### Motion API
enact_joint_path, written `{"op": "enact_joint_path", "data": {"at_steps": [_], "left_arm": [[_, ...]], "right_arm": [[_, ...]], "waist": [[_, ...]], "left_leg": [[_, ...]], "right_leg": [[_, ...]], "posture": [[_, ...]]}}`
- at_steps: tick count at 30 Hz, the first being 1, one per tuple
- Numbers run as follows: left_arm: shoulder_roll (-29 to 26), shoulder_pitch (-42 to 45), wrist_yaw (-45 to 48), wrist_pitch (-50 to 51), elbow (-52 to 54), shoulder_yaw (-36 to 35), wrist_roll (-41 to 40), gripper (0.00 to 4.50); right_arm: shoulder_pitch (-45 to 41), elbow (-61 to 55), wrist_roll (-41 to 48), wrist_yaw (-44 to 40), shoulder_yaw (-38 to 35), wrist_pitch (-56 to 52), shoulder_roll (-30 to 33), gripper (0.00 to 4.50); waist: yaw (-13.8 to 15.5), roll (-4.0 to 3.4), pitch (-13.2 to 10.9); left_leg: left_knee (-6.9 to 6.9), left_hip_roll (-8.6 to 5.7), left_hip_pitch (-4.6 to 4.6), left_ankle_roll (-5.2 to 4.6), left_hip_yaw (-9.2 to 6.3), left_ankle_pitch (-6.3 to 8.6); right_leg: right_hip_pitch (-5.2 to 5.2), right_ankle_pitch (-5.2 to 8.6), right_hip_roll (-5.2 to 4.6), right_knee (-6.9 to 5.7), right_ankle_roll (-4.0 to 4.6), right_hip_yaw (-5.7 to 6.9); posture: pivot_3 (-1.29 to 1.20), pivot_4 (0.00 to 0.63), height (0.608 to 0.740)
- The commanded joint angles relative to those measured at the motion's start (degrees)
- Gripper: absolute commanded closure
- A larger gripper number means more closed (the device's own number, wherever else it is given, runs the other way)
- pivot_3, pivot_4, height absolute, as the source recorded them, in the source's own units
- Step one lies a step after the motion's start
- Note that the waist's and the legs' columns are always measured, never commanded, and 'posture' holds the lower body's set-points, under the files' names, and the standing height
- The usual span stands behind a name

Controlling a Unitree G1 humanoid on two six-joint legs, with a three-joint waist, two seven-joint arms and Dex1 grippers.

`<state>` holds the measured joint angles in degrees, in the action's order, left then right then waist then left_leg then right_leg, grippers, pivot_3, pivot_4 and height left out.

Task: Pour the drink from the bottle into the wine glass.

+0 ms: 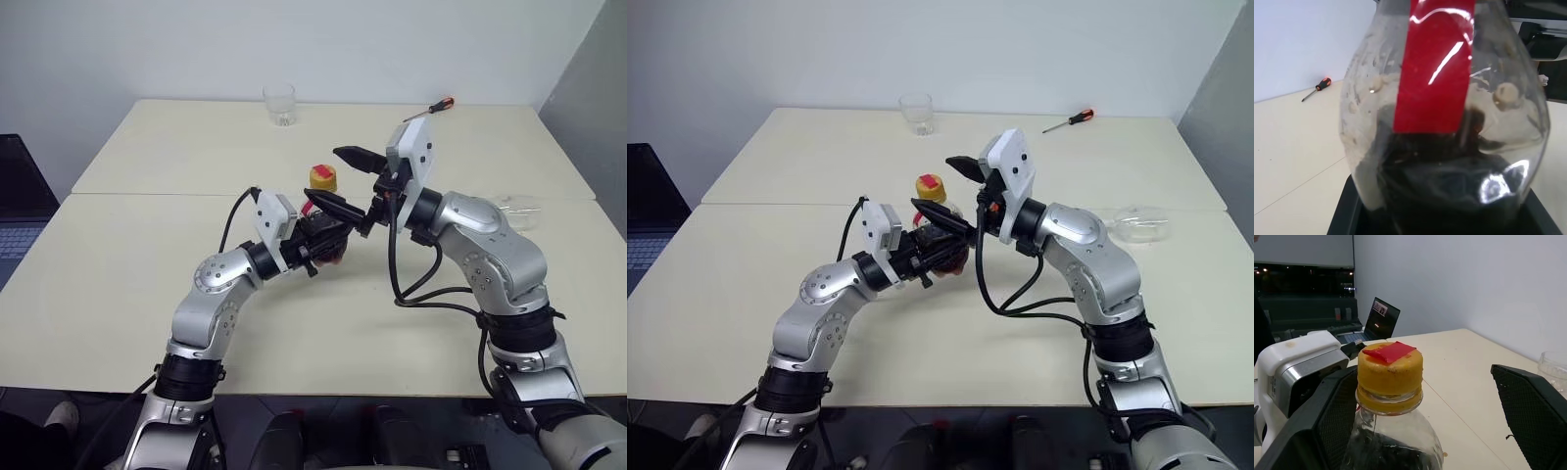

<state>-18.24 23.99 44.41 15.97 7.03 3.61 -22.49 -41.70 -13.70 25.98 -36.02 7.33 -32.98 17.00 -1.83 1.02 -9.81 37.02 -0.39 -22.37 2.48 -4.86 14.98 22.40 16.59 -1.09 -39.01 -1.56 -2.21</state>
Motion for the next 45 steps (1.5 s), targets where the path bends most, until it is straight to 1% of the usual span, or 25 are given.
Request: {"op": "enact_joint_path", "data": {"at_steps": [1,16,34,45], "left_arm": [[0.19,1.01,0.26,-1.73,1.65,-0.25,-0.27,2.69],[0.06,0.78,0.56,-2.23,1.16,-0.15,-0.08,2.69],[0.28,1.32,0.63,-2.68,0.65,0.16,-0.08,2.69],[0.46,1.03,0.56,-2.55,0.86,0.07,-0.14,2.69]], "right_arm": [[-1.75,-1.53,0.91,0.2,-2.12,1.07,-0.39,0.04],[-2.74,-4.55,4.05,0.16,-3.25,-2.13,-0.04,0.04],[-1.72,-1.9,-1.07,-0.6,-1.43,0.33,2.34,0.04],[-0.2,-1.44,-1.07,-1.58,-2.8,0.38,5.02,0.04]], "waist": [[0.0,0.0,0.0],[-0.01,0.0,0.0],[0.0,0.0,0.0],[0.01,0.0,0.0]], "left_leg": [[0.0,0.0,0.0,0.0,0.01,0.0],[0.0,0.0,0.0,0.0,0.01,0.0],[0.0,-0.01,0.0,0.0,0.02,0.0],[0.0,-0.01,0.0,0.0,0.02,0.0]], "right_leg": [[0.0,0.0,0.0,0.0,0.0,0.0],[0.0,0.0,0.0,0.0,0.0,0.0],[0.0,0.0,0.0,0.01,0.0,-0.01],[0.0,0.0,0.0,0.01,0.0,-0.01]], "posture": [[0.0,0.15,0.74],[0.0,0.15,0.74],[0.0,0.15,0.74],[0.0,0.15,0.74]]}}
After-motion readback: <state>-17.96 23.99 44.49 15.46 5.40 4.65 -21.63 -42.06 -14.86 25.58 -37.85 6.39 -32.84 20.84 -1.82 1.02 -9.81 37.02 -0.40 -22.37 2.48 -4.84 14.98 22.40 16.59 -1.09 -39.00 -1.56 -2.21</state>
